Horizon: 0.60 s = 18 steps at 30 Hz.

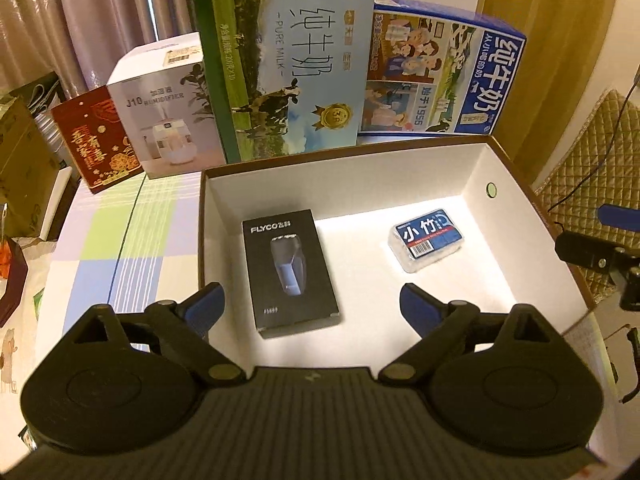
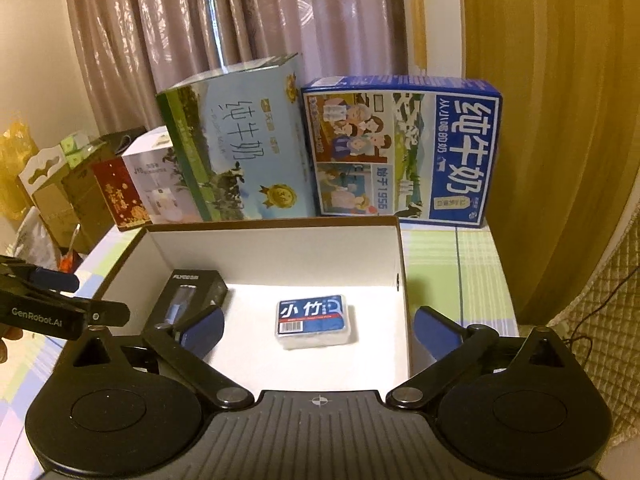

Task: Organize objects
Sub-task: 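Withdraw both grippers from the box back toward the remaining items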

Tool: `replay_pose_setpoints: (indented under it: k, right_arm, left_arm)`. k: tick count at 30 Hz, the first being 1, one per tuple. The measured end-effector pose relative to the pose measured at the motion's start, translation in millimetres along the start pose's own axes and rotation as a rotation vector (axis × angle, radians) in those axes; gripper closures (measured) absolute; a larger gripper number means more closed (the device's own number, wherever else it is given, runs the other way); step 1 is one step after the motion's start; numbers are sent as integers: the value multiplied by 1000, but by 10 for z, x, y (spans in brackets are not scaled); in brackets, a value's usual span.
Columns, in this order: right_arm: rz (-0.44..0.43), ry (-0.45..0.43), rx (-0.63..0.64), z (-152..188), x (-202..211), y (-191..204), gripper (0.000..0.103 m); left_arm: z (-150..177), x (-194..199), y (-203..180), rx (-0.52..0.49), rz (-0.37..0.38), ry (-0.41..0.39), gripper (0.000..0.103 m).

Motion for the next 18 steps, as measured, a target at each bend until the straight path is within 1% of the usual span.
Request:
replay_pose_setpoints:
  k: [7,18]
  right_arm:
    - [-3,-14,-24,84,265,74,2]
    - [-12,-26,-52,333,698,233,2]
  left_arm:
    - [173,318,25,12,4,-23,10]
    - [526,785,25,51,26,-37,10]
Point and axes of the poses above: each gripper's, at about its wrist camera, not at the fingertips, and x roughly against the way its jaws point, y to its left, z to its underside, the point moved 10 cm from there along -x, roughly the way its jaws point, and after that the axes turned 9 degrees about -z, right-handed, at the moved point
